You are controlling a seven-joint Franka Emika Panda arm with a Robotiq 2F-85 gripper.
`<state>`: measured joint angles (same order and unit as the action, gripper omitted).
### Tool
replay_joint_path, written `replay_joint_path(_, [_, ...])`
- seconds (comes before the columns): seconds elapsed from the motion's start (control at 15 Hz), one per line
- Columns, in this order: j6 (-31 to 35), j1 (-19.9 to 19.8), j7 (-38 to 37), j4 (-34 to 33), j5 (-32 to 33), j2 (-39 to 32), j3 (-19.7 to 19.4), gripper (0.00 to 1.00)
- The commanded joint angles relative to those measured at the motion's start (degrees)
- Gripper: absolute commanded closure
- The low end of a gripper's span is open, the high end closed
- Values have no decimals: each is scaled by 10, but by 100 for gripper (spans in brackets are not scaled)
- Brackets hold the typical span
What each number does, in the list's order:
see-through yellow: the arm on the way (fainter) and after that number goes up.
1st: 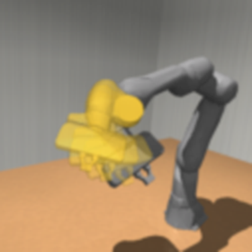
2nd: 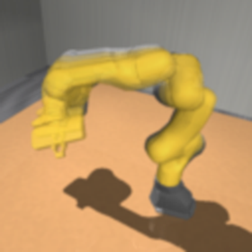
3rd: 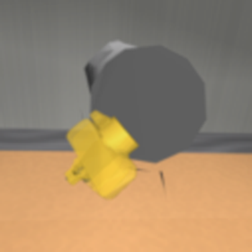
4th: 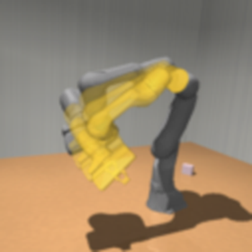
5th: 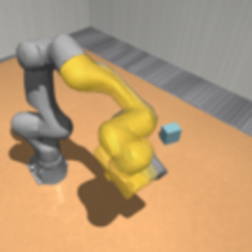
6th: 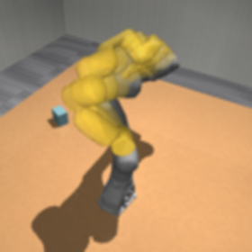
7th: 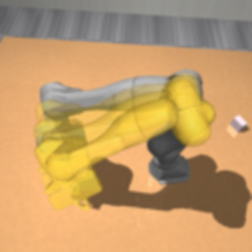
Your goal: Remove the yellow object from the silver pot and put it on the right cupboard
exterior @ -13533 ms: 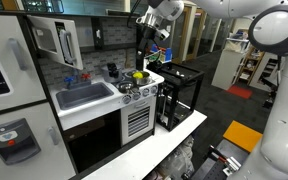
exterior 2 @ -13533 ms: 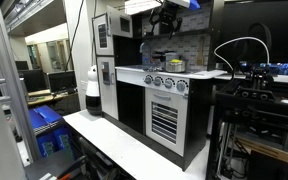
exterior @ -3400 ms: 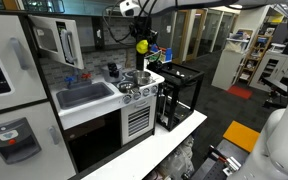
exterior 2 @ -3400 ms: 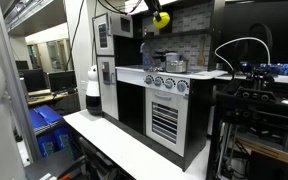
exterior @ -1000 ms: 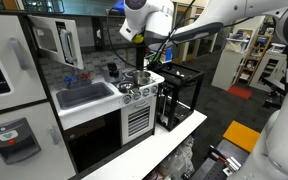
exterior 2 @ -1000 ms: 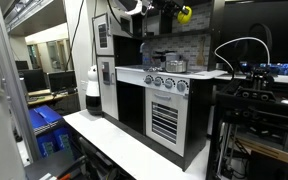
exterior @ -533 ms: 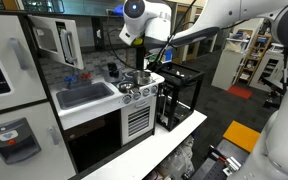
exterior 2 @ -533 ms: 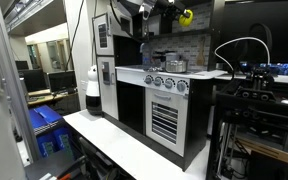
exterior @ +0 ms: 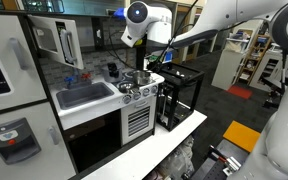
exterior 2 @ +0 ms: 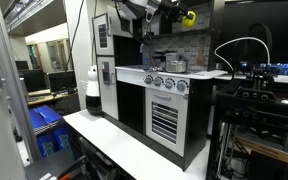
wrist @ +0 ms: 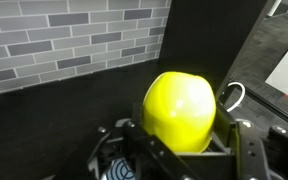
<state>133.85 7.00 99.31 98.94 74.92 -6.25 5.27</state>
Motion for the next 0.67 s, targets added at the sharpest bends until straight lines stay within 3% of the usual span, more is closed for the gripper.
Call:
replay_joint_path(0.0, [43, -14, -16, 6, 32, -2, -8, 57])
replay_joint_path(0.6, [102, -29, -34, -6, 62, -21, -23, 57])
